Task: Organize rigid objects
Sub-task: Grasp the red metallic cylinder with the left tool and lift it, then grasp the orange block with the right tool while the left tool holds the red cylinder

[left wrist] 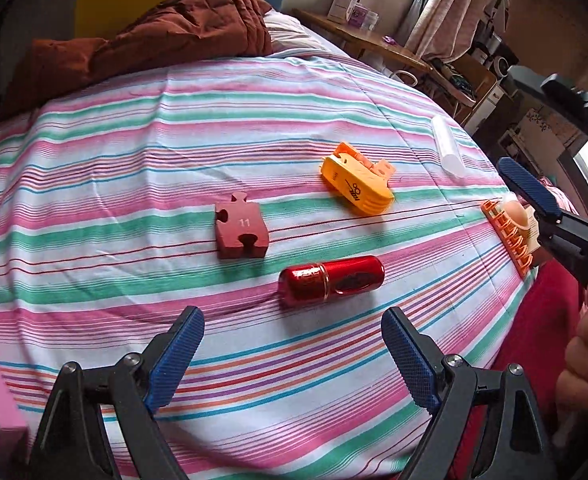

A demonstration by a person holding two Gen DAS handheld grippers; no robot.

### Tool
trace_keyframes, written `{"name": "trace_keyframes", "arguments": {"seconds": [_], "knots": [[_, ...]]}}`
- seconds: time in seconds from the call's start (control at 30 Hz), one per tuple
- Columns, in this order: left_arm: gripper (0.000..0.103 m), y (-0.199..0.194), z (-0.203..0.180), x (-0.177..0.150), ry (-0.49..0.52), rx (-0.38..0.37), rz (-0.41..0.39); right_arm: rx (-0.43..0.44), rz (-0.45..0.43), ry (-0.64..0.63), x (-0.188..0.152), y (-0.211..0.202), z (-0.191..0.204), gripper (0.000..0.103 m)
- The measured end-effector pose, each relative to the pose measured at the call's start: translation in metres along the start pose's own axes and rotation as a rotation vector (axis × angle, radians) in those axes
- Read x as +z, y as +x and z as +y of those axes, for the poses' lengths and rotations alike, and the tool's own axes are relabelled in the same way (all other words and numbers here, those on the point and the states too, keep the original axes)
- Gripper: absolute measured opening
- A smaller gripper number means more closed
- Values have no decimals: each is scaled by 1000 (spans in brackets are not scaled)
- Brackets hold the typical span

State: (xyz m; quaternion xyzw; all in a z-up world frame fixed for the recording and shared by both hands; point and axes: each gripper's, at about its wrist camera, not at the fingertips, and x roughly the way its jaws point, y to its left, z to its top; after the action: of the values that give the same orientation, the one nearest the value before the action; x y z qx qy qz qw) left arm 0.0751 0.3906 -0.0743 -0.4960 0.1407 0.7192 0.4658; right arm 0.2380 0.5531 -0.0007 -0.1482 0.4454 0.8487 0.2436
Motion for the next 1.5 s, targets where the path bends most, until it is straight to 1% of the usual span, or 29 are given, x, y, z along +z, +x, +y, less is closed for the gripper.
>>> {"name": "trace_keyframes", "arguments": {"seconds": [0.13, 0.2, 0.3, 0.37, 0.47, 0.53, 0.57, 0.6, 0.63, 0.7, 0.73, 0.8, 0.97, 1.03, 1.13, 1.2, 1.3, 1.4, 1.5], "knots": [[91, 14, -6, 7, -35, 28, 15, 19, 10, 3, 0, 2, 0, 75], [91, 21, -10, 12, -50, 54, 22, 27, 14, 0, 0, 3, 0, 75], [92, 26, -17, 17, -72, 61, 22, 43, 18, 5, 0, 3, 0, 75], [93, 30, -24, 19, -65, 76, 20, 49, 19, 13, 0, 3, -2, 75], [93, 40, -32, 22, -50, 121, 28, 59, 23, 22, 0, 4, -2, 75], [93, 48, -31, 22, -54, 124, 45, 64, 25, 25, 0, 4, -3, 75], [89, 49, -31, 20, -46, 134, 35, 65, 24, 27, 0, 4, -3, 75], [74, 47, -31, 18, -25, 146, 13, 65, 23, 31, 0, 4, -4, 75], [75, 45, -31, 16, -1, 156, 1, 64, 22, 34, 0, 4, -4, 75], [75, 40, -27, 11, 22, 131, -12, 63, 24, 41, 1, 5, -6, 75], [75, 37, -25, 8, 39, 134, -18, 60, 26, 45, 1, 5, -7, 75], [75, 30, -19, -2, 75, 155, -34, 41, 34, 51, 1, 7, -8, 75], [75, 6, 9, -28, 113, 195, -81, -16, 63, 104, -1, 11, -18, 75], [75, -5, 25, -38, 112, 211, -99, -35, 70, 134, -1, 12, -24, 75], [75, -16, 47, -49, 91, 212, -128, -76, 91, 161, -1, 15, -29, 75], [75, -21, 58, -55, 79, 216, -147, -102, 119, 165, -2, 20, -30, 75], [75, -24, 67, -58, 72, 217, -163, -182, 177, 169, -3, 31, -29, 75], [75, -25, 68, -61, 75, 206, -172, -223, 251, 146, -3, 48, -23, 75], [75, -25, 67, -63, 78, 202, -176, -264, 287, 143, -5, 72, -19, 75]]}}
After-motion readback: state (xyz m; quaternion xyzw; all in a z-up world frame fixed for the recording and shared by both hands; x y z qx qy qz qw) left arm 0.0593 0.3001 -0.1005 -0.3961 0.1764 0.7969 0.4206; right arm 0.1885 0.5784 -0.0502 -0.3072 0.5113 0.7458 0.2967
